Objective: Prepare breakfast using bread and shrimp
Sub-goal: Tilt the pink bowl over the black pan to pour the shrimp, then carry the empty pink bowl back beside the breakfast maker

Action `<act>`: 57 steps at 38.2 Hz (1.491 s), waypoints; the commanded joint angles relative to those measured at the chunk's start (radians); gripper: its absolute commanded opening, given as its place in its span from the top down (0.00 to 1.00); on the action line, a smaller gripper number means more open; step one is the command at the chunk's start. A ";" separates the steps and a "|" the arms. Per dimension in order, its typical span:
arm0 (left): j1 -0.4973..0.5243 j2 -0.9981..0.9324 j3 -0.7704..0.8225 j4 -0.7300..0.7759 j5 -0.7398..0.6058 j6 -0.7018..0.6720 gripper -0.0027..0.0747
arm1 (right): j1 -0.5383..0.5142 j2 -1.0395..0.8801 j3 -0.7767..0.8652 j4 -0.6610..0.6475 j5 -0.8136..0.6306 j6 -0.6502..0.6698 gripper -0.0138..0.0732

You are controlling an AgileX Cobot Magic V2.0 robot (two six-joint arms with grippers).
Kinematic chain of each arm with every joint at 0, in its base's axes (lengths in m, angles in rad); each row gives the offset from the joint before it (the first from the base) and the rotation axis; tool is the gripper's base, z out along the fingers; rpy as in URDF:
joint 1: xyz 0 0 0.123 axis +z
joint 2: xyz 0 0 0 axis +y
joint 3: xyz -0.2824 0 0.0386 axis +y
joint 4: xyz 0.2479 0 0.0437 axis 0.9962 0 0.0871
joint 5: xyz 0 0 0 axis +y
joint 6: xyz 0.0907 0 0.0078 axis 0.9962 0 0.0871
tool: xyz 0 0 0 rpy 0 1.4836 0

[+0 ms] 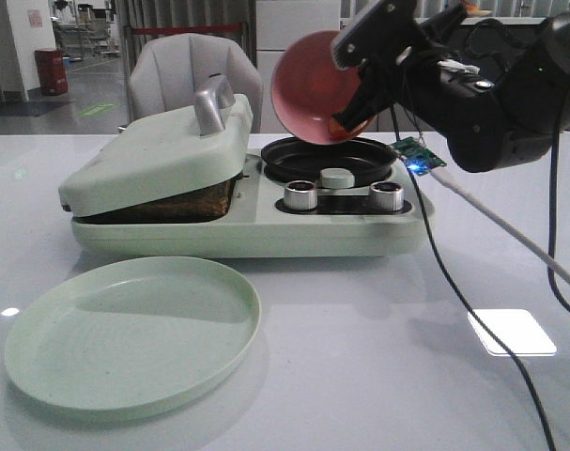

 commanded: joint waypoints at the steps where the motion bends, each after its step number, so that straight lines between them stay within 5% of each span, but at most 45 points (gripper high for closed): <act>1: -0.009 0.004 -0.025 -0.011 -0.077 -0.013 0.82 | -0.001 -0.074 -0.032 -0.058 -0.174 -0.175 0.68; 10: -0.009 0.004 -0.025 -0.010 -0.077 -0.013 0.82 | -0.001 -0.114 -0.032 -0.087 -0.174 -0.324 0.68; 15: -0.009 0.004 -0.025 -0.010 -0.077 -0.013 0.82 | -0.001 -0.146 -0.032 -0.061 -0.174 -0.297 0.68; 19: -0.009 0.004 -0.025 -0.010 -0.077 -0.013 0.82 | -0.001 -0.150 -0.032 0.017 -0.174 -0.118 0.68; 29: -0.009 0.004 -0.025 -0.010 -0.077 -0.013 0.82 | -0.006 -0.159 -0.032 0.303 0.016 0.604 0.68; 34: -0.009 0.004 -0.025 -0.010 -0.077 -0.013 0.82 | -0.024 -0.212 -0.030 0.303 0.232 0.769 0.68; 45: -0.009 0.004 -0.025 -0.010 -0.079 -0.013 0.82 | -0.104 -0.490 -0.030 0.303 0.905 0.769 0.68; 57: -0.009 0.004 -0.025 -0.010 -0.079 -0.013 0.82 | -0.286 -0.684 -0.030 0.302 1.401 0.768 0.68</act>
